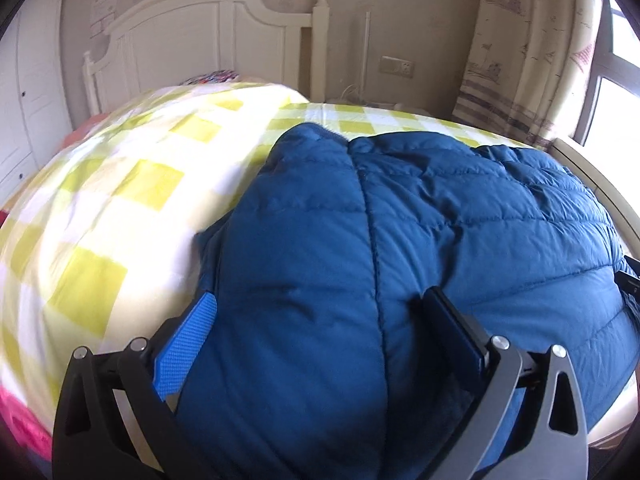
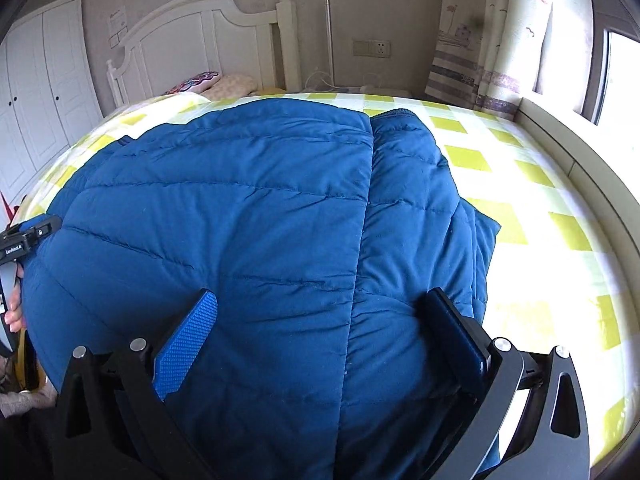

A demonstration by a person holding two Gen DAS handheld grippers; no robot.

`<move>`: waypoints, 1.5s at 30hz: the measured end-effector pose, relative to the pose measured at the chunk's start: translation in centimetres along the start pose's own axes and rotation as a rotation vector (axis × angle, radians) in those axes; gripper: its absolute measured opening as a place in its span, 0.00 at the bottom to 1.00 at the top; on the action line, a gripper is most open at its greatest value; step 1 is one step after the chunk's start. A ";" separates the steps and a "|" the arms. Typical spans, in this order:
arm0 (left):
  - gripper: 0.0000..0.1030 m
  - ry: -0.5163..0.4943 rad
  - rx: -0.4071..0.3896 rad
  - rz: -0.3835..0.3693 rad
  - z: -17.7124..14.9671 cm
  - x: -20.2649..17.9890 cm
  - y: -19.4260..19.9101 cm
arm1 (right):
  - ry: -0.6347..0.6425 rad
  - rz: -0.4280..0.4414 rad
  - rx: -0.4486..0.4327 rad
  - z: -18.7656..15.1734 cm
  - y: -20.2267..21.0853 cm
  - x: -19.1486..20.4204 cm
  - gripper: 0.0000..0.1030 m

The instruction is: Fold large clothes

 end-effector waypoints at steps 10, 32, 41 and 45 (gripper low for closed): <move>0.98 -0.129 -0.040 -0.041 -0.2 -8.0 4.2 | 0.276 0.049 -0.120 0.7 4.6 11.1 0.95; 0.98 -0.249 -0.025 0.008 -3.0 -9.6 1.6 | 0.116 -0.085 0.064 -1.3 1.8 2.9 0.95; 0.98 -0.219 -0.123 -0.054 5.7 -7.9 4.7 | 0.255 -0.112 -0.074 4.7 5.1 6.3 0.95; 0.98 -0.234 -0.055 0.077 9.3 -7.2 -1.5 | 0.094 -0.027 -0.075 7.2 2.2 4.7 0.95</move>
Point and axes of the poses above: each gripper's, at about its wrist camera, not at the fingertips, and y roughly against the way its jaws point, x to its left, z to its top, the point moved 2 cm from there along -y, roughly the way its jaws point, and after that the axes turned 2 degrees about -z, right-handed, at the moved point
